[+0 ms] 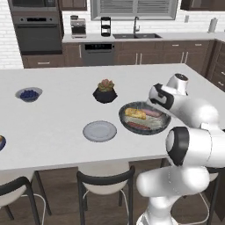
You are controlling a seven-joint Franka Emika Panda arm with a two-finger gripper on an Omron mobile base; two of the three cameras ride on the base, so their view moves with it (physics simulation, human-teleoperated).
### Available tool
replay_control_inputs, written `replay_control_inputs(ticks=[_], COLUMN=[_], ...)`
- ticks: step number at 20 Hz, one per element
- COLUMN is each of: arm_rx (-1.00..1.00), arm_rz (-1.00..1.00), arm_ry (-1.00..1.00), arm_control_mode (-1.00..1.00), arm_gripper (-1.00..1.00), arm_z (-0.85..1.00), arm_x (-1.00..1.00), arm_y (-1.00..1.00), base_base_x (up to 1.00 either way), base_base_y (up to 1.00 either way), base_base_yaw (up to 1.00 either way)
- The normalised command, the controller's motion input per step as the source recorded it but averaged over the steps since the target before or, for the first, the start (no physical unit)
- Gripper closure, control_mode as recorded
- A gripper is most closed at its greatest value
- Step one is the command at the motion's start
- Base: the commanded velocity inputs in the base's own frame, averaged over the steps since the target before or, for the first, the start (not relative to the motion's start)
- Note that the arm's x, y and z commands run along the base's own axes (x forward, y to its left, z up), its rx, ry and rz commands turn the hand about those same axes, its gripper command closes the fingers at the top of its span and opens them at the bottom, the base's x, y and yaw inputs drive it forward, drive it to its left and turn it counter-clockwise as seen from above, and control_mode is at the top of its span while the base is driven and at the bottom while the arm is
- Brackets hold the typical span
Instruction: Place one bun and one sausage from the bowl on each plate.
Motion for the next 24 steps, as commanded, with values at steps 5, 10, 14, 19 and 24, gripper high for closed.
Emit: replay_control_inputs(ticks=[5,10,14,19,24], arm_rx=[-0.05,-0.02,-0.05,-0.09,0.00], arm_rz=[0.33,0.57,0.42,0.30,0.08], arm_ry=[0.15,0.13,0.16,0.12,0.00], arm_control_mode=[-1.00,-1.00,-1.00,-1.00,-1.00], arm_gripper=[-1.00,-1.00,-1.00,-1.00,-1.00], arm_z=[-0.48,-0.83,-0.40,-0.56,-0.01], arm_x=[0.39,0.66,0.85,0.09,0.01], arm_y=[0.16,0.12,0.02,0.31,0.10], base_base_x=[0.00,0.00,0.00,0.00,0.00], base_base_y=[0.00,0.00,0.00,0.00,0.00], base_base_yaw=[0.00,0.00,0.00,0.00,0.00])
